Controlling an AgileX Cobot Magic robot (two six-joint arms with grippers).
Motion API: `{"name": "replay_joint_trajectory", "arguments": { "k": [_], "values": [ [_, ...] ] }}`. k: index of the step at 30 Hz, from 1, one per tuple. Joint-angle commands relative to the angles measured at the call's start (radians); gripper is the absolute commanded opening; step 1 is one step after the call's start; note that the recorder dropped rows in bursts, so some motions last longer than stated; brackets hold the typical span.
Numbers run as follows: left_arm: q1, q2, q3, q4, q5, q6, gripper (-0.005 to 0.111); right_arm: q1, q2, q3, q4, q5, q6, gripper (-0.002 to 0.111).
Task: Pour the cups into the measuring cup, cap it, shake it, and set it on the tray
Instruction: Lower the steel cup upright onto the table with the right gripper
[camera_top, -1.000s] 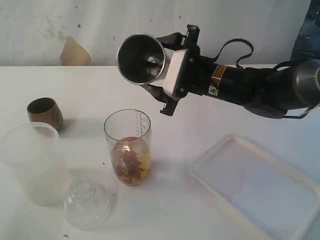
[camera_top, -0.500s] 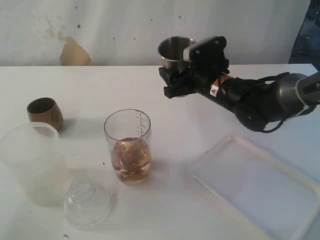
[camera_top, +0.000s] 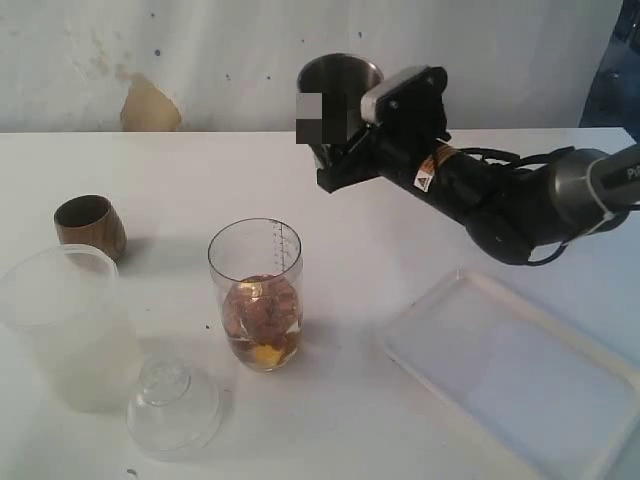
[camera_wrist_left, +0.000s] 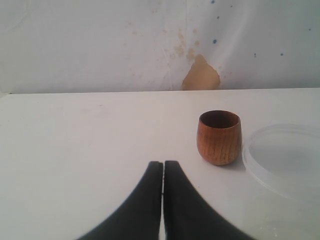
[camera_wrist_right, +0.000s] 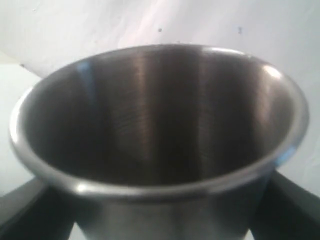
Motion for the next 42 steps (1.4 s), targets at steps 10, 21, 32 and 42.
{"name": "replay_joint_trajectory", "arguments": {
  "k": [10, 21, 32, 42],
  "values": [
    [0.000, -0.005, 0.005, -0.008, -0.014, -0.003, 0.001, -0.002, 0.126, -0.004, 0.183, 0.106, 0.074, 0.000],
    [0.000, -0.005, 0.005, -0.008, -0.014, -0.003, 0.001, -0.002, 0.203, -0.045, 0.100, 0.104, 0.076, 0.045],
    [0.000, -0.005, 0.005, -0.008, -0.014, -0.003, 0.001, -0.002, 0.191, -0.059, 0.098, 0.154, 0.097, 0.091],
    [0.000, -0.005, 0.005, -0.008, -0.014, -0.003, 0.001, -0.002, 0.134, -0.059, 0.094, 0.198, 0.097, 0.091]
  ]
}}
